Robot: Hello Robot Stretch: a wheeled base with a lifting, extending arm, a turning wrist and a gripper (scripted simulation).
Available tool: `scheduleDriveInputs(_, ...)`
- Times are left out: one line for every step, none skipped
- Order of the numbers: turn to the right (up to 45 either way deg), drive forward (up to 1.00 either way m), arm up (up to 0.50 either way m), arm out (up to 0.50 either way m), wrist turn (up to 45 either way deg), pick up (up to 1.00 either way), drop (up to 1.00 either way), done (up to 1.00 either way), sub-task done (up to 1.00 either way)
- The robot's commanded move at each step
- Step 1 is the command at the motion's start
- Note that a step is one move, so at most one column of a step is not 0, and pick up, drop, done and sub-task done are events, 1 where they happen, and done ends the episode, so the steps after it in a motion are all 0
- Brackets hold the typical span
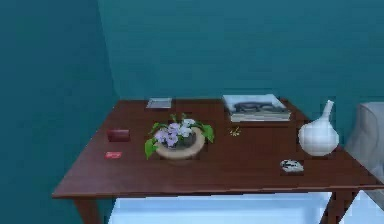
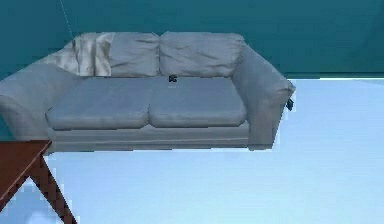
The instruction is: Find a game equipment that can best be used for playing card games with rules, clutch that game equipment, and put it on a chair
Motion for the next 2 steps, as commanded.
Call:
scheduleDriveInputs(-45.0,0.00,0.00,0.00,0.0,0.00,0.00,0.00,0.00)
scheduleDriveInputs(-45.0,0.00,0.00,0.00,0.0,0.00,0.00,0.00,0.00)
